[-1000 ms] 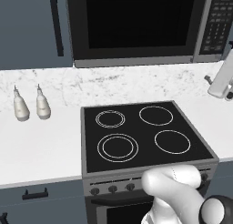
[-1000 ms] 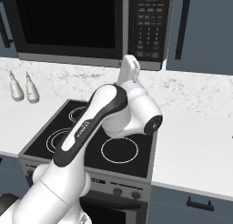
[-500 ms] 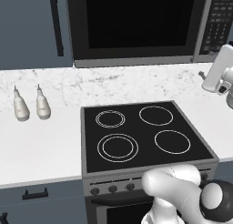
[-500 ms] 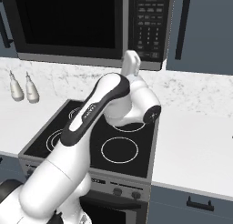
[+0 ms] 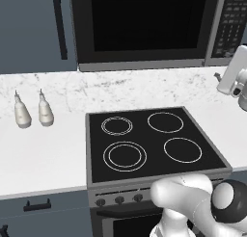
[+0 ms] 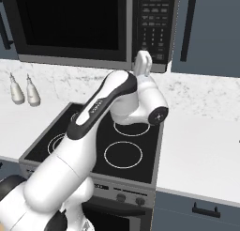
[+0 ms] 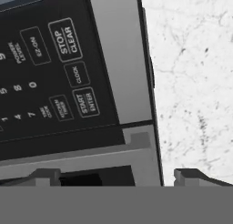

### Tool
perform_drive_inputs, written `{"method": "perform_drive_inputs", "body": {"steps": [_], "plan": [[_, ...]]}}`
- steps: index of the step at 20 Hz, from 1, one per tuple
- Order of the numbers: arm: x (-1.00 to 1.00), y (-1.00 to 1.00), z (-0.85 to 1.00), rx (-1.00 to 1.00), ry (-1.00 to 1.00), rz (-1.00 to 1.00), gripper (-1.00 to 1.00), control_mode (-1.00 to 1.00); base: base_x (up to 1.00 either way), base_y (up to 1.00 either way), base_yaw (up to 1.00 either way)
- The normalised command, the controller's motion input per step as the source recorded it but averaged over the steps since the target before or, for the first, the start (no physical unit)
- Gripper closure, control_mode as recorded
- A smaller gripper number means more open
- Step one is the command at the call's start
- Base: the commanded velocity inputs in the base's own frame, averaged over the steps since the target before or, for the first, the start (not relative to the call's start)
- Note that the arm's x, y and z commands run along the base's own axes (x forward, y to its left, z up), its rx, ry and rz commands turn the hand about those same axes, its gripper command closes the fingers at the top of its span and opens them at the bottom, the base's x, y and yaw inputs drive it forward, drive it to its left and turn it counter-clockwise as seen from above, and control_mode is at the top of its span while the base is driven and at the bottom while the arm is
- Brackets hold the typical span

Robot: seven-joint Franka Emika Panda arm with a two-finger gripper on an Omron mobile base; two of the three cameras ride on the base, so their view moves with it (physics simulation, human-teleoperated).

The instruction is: Pick the lemon wedge from the sink and place it in the bowl. Then pick the bowl and place it in the microwave. Then close the microwave door and press the start button.

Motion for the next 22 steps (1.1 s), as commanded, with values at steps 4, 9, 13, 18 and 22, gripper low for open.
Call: {"method": "perform_drive_inputs", "body": {"steps": [4,9,13,18,22], "plan": [[0.33,-0.04,0.00,0.00,0.00,-0.06,-1.00,-1.00,0.00,0.00,0.00],[0.33,-0.02,0.00,0.00,0.01,-0.03,-1.00,-1.00,0.00,0.00,0.00],[0.33,-0.05,0.00,0.00,0.02,-0.03,-1.00,-1.00,0.00,0.00,0.00],[0.25,-0.10,-0.06,0.00,0.02,-0.02,-1.00,-1.00,0.00,0.00,0.00],[0.19,-0.20,-0.07,0.00,0.04,0.00,-1.00,-1.00,0.00,0.00,0.00]]}}
